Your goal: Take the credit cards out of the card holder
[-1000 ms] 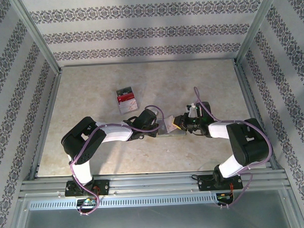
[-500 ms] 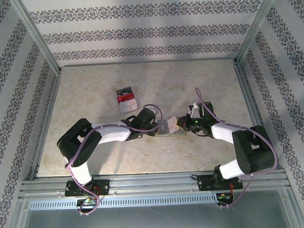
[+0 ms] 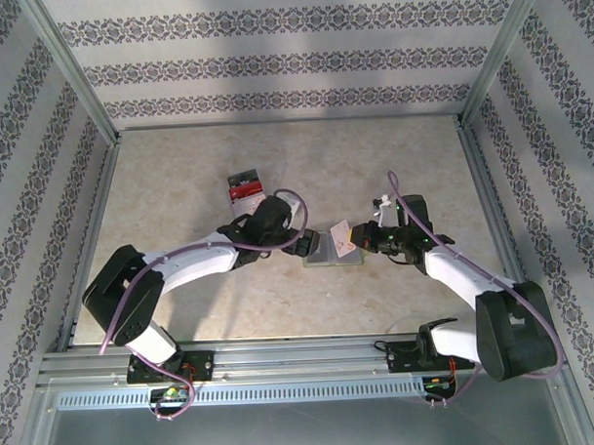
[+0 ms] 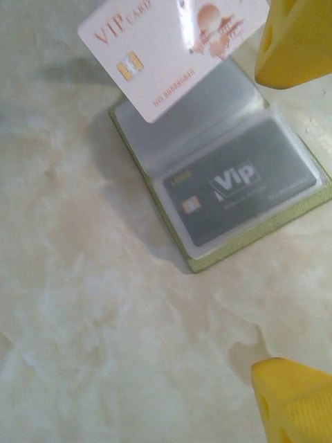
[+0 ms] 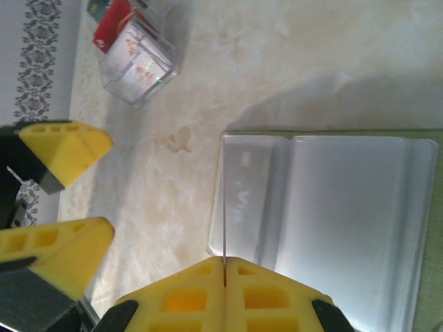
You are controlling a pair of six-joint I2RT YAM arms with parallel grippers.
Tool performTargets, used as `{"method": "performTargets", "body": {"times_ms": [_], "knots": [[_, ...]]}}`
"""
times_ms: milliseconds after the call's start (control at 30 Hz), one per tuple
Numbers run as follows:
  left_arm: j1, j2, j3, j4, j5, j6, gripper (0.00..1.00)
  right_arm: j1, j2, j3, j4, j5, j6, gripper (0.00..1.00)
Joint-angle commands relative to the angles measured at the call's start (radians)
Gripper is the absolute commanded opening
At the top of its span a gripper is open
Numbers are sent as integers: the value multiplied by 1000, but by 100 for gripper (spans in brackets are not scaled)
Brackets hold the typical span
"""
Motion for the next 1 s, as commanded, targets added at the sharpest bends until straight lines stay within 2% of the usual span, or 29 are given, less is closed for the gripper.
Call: {"method": "performTargets", "body": {"times_ms": [0, 200, 367, 633, 733, 867, 967], "knots": [[25, -36, 84, -101, 154, 163, 99, -2, -48, 36, -17, -76, -81, 2], [35, -22, 165, -217, 397, 310, 99, 20, -114, 50, 8, -195, -136, 2], [54, -23, 164, -206, 526, 325, 98, 54, -144, 62, 14, -285, -185, 3], [108, -24, 147, -147, 791, 277, 73, 89, -165, 68, 30, -360, -208, 3], [114, -31, 138, -146, 837, 281, 64, 100, -170, 74, 32, -364, -213, 3], [116, -29, 138, -146, 884, 283, 46, 109, -170, 83, 32, -363, -217, 3], [117, -25, 139, -146, 905, 284, 29, 112, -170, 87, 33, -367, -219, 2]]}}
